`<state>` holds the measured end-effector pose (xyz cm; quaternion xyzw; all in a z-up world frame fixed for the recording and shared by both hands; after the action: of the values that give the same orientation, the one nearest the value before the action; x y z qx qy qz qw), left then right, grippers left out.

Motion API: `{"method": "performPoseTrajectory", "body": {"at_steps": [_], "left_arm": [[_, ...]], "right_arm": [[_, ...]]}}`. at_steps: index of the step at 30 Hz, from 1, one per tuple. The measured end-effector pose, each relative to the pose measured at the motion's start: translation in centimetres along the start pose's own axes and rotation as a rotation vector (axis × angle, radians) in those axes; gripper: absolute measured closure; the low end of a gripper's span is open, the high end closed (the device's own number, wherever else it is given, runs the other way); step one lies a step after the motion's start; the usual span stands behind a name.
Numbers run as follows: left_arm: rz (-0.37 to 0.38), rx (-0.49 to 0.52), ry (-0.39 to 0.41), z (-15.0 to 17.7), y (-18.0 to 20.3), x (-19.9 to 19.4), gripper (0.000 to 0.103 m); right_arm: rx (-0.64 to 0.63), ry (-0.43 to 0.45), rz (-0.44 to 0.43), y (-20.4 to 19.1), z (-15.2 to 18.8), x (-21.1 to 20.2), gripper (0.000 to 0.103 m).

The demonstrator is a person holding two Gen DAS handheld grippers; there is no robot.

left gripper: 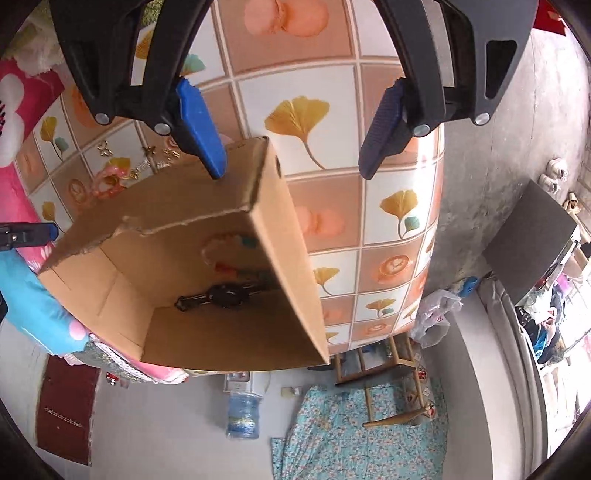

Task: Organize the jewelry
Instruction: 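Move the right gripper back toward the pink beaded bracelet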

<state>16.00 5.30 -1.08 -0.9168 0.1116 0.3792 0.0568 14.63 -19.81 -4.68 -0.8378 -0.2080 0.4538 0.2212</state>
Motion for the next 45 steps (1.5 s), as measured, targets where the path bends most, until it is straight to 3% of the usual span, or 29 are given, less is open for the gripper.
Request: {"method": "performPoseTrajectory", "body": {"at_steps": [9,13,16,20,23,25,34,40,45], "left_arm": [[-0.021,-0.030,0.013,-1.0,-1.2,1.2,0.029],[0.000,-0.042,-0.002,-0.7,-1.0,0.9,0.029],[0.043,-0.040,-0.018,0.7,0.0,0.4,0.029],[0.093,-0.028,-0.092,3.6,2.3,0.9,0.027],[0.089,-0.011,-0.147,5.6,3.7,1.8,0.027],[0.077,0.005,-0.170,6.4,4.4,2.4,0.026],[0.021,0.009,-0.203,7.0,4.8,3.2,0.006],[0.024,0.001,-0.197,6.9,4.4,2.9,0.005],[0.020,0.003,-0.205,6.9,4.4,3.0,0.004]], "right_arm": [[0.077,0.037,0.008,1.9,-0.3,0.0,0.072],[0.011,0.054,0.058,1.3,2.0,-1.2,0.072],[-0.053,0.018,0.080,0.2,5.1,-0.8,0.068],[-0.120,-0.075,0.190,-0.3,9.6,1.3,0.068],[-0.191,-0.091,0.325,-0.3,11.6,2.0,0.068],[-0.206,-0.080,0.362,-0.2,12.1,1.8,0.068],[-0.232,-0.031,0.408,0.0,12.4,2.2,0.063],[-0.313,-0.013,0.410,-0.9,13.7,2.5,0.044],[-0.325,-0.018,0.367,-1.5,14.4,2.8,0.022]]}}
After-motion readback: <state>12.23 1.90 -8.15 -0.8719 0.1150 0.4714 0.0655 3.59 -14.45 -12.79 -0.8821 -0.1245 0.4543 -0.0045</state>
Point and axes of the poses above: each gripper's, at about its wrist camera, not at the fingertips, and x roughly the way its jaws point, y to its right, z to its underside, the point moved 4 cm from there along x, roughly the way its jaws point, and after that the axes turned 5 degrees about y, right-handed, at the moved point
